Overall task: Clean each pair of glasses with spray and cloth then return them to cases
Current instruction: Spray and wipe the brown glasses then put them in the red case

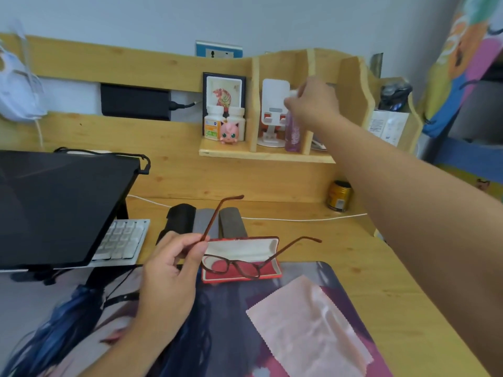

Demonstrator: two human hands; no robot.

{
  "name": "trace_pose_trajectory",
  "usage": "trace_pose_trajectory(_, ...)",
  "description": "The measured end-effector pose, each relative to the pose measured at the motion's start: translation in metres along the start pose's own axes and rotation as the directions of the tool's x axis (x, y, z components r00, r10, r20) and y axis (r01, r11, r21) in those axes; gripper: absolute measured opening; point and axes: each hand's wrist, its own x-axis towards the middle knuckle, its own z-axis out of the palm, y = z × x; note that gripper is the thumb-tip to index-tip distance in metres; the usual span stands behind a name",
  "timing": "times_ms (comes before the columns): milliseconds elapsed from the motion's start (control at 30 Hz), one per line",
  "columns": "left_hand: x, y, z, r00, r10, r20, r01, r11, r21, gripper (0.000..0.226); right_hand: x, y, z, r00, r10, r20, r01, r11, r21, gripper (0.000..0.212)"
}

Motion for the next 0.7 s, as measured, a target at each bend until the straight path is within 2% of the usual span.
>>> trace_pose_trajectory(67,-0.002,0.0,-0.001,1.0,-0.025,-0.003,0.025,0.999,-0.03,0.017,-0.016,0.003,-0.001,0.998,-0.049,0.033,0.045,0.992,0.117,0.022)
trace_pose_trajectory(133,-0.001,0.0,0.0,0.999,-0.043,-0.006,0.042,0.998,-0.048,0.014,-0.034,0.011,-0.009,0.997,-0.073,-0.032,0.079,0.968,0.238,0.021)
trace_pose_trajectory(200,-0.003,0.001,0.0,0.999,-0.036,0.0,0.036,0.999,-0.037,0.014,-0.054,0.026,-0.023,0.996,-0.016,-0.09,0.05,0.919,0.391,0.016)
trace_pose_trajectory(300,-0.003,0.003,0.001,1.0,0.008,0.01,-0.008,1.0,-0.023,0.015,-0.093,0.059,-0.026,0.999,0.031,0.037,-0.046,0.846,0.531,0.011)
trace_pose_trajectory(367,-0.006,0.004,0.004,0.999,0.034,0.02,-0.034,0.999,-0.023,0.016,-0.125,0.094,-0.006,0.978,0.078,0.192,-0.163,0.86,0.483,0.021)
trace_pose_trajectory(467,-0.009,0.002,0.006,0.999,0.051,0.017,-0.05,0.998,-0.033,0.018,-0.157,0.138,0.032,0.895,0.183,0.407,-0.348,0.857,0.381,0.029)
trace_pose_trajectory(500,-0.01,0.002,0.006,0.998,0.062,0.02,-0.061,0.998,-0.023,0.02,-0.159,0.149,0.043,0.874,0.204,0.442,-0.362,0.879,0.31,0.03)
trace_pose_trajectory(533,-0.01,0.001,0.007,0.997,0.074,0.025,-0.074,0.997,-0.011,0.021,-0.158,0.157,0.05,0.865,0.197,0.462,-0.304,0.937,0.171,0.031)
trace_pose_trajectory(600,-0.01,-0.001,0.007,0.996,0.088,0.033,-0.088,0.996,-0.001,0.021,-0.156,0.164,0.061,0.856,0.123,0.502,-0.075,0.99,-0.116,0.03)
trace_pose_trajectory(700,-0.01,-0.003,0.007,0.997,0.074,0.033,-0.074,0.997,0.002,0.018,-0.153,0.164,0.071,0.849,0.002,0.528,0.128,0.969,-0.209,0.032)
